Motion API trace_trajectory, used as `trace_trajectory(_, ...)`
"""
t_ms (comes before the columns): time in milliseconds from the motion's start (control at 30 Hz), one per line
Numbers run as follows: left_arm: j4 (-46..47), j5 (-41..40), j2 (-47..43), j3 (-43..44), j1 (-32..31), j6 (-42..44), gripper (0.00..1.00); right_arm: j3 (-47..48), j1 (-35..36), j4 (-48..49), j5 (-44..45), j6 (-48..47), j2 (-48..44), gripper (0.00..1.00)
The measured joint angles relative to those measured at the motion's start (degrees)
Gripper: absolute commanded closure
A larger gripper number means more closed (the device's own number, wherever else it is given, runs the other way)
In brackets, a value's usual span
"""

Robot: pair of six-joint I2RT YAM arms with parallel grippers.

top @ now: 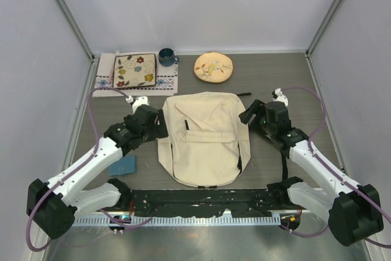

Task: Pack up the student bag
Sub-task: Unzip the student bag at the center of the board, then move the stationery to the center of the board.

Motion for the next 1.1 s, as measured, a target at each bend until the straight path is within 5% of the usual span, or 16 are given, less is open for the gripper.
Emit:
trace_trajectory(433, -3.28, 4.50, -10.93, -4.98, 22.71, -3.48, 0.00, 1.01, 1.31, -1.95, -13.60, 0.26, -1.66, 0.24)
trace_trajectory(700, -6.78, 8.09, -17.64, -7.89, 34.93, -6.56, 0.00, 4.31, 11.47, -1.33, -13.46, 0.31, -0.83, 0.24)
trace_trajectory(1100, -14.29, 7.56, -17.33, -11.15, 39.45, -18.91, 0.00, 3.78, 17.38, 0.09, -11.80, 3.21, 0.35, 0.24)
